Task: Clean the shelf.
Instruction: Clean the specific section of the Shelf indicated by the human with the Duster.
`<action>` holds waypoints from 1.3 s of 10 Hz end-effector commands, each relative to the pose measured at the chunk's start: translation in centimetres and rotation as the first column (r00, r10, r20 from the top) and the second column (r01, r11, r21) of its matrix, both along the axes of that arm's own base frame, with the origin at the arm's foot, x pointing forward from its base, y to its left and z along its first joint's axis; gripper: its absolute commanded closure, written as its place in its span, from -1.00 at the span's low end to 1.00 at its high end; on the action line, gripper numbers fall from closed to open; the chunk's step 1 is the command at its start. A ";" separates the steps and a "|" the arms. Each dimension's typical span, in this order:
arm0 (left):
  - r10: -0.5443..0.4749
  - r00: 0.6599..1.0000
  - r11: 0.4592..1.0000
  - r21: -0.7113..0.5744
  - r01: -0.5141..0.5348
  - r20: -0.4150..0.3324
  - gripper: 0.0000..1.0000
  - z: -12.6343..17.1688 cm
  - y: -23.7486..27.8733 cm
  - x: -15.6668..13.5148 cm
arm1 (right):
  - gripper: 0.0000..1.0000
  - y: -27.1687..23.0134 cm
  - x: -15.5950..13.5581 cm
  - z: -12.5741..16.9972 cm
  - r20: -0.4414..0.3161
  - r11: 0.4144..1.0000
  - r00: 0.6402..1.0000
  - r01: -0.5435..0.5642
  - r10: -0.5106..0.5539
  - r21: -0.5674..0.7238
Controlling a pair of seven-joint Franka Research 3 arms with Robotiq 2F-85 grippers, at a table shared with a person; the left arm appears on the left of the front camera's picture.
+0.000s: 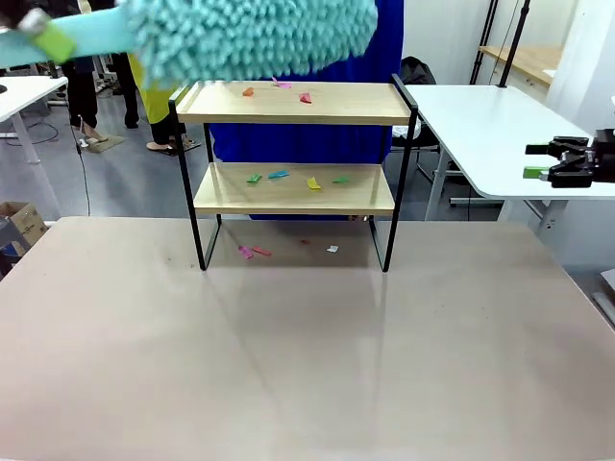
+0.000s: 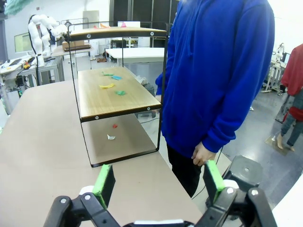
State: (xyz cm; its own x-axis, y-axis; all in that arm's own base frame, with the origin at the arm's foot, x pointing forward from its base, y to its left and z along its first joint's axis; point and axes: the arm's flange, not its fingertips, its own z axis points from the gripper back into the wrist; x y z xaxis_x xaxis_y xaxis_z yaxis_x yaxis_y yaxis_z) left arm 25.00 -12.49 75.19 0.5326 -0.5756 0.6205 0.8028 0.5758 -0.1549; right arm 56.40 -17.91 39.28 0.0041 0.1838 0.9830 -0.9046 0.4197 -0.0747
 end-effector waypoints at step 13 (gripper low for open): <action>0.543 0.838 0.835 0.136 -0.533 -0.048 0.74 4.4 -26.1 0.6 | -1.00 0.2 0.1 0.3 0.005 1.000 1.000 -0.003 0.003 -0.001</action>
State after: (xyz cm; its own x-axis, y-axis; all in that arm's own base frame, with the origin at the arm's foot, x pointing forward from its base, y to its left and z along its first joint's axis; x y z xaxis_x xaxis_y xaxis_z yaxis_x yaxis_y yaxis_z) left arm 23.90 -36.27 77.49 0.7580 -0.3189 0.5690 0.4688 0.8729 -0.1354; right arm 56.40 -17.91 39.30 0.0038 0.1838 0.9829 -0.9046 0.4197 -0.0750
